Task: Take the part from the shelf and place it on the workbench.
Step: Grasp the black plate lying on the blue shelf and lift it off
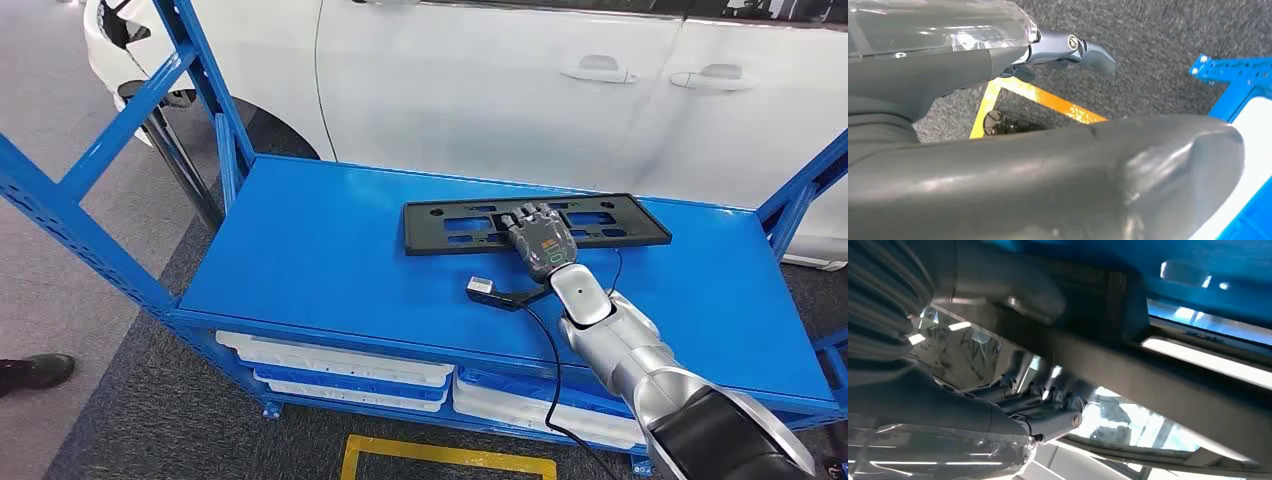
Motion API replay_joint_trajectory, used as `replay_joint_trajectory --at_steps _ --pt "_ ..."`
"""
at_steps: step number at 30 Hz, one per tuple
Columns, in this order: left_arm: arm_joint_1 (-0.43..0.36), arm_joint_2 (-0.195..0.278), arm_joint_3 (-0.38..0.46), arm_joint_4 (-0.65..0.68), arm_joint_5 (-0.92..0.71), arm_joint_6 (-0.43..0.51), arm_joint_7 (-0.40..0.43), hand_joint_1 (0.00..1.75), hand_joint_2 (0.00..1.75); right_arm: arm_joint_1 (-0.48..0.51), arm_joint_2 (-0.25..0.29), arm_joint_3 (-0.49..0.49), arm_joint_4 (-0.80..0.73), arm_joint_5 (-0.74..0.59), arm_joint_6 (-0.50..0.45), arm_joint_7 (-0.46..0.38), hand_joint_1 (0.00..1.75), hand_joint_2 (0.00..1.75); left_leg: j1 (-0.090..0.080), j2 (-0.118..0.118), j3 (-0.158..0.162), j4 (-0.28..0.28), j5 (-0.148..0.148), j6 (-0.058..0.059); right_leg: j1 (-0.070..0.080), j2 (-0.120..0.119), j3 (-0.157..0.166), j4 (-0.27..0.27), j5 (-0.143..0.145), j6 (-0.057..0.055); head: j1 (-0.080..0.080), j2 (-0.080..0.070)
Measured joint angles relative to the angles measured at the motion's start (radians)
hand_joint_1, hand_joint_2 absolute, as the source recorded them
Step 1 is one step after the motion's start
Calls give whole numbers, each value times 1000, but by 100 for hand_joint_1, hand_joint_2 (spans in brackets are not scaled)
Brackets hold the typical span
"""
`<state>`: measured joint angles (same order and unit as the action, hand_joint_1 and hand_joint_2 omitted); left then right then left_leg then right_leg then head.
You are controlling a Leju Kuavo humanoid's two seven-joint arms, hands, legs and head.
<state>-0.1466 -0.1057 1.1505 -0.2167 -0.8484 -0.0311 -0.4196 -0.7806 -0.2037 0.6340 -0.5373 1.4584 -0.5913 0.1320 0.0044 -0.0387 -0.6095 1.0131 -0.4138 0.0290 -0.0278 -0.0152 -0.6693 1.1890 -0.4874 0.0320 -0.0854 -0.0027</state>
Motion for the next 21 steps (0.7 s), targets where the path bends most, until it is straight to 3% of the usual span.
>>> replay_joint_trajectory --at_steps 4,8,10,12,13,14,15,18,19,21 --pt "-1 1 0 0 -1 -2 0 0 0 -3 12 -16 6 -5 2 -15 175 175 -4 2 -6 9 -8 -16 7 -16 64 -146 41 -8 0 0" --pt "-6 2 0 0 -2 -4 0 0 0 -2 20 -34 8 -8 1 -44 175 175 -2 8 -12 26 -23 -38 11 -16 71 -163 37 -31 0 0" --pt "-9 3 0 0 -2 -4 0 0 0 -2 20 -42 10 -8 1 -53 175 175 0 14 -52 114 -76 -48 11 -24 75 -168 38 -43 0 0" --pt "-9 2 0 0 -1 -4 0 0 0 -1 20 -48 12 -7 1 -59 175 175 0 18 -117 248 -136 -53 15 -27 76 -167 37 -48 0 0" --pt "-8 2 0 0 0 -3 0 0 0 0 20 -51 12 -6 0 -61 175 175 0 19 -139 291 -146 -54 17 -27 76 -167 36 -49 0 0" --pt "-8 2 0 0 0 -2 0 0 0 1 19 -53 13 -5 0 -63 175 175 0 19 -142 294 -136 -54 18 -26 77 -167 35 -50 0 0" --pt "-8 3 0 0 1 -1 -3 0 0 1 19 -56 13 -4 -2 -65 175 175 0 19 -125 255 -107 -53 18 -25 78 -166 35 -49 0 0" --pt "-10 3 0 0 3 -11 -34 0 0 2 19 -66 12 -2 -7 -73 175 175 -2 12 -35 59 -18 -41 21 -20 82 -162 30 -41 0 0" --pt "-10 3 0 0 5 -19 -52 0 0 3 19 -70 12 -2 -10 -76 175 175 -3 9 -21 26 -9 -36 23 -18 82 -161 29 -37 0 0" --pt "-9 3 0 0 7 -29 -86 0 0 6 19 -77 11 -2 -15 -81 175 175 -6 9 -17 13 -5 -22 24 -16 81 -163 30 -26 0 0"
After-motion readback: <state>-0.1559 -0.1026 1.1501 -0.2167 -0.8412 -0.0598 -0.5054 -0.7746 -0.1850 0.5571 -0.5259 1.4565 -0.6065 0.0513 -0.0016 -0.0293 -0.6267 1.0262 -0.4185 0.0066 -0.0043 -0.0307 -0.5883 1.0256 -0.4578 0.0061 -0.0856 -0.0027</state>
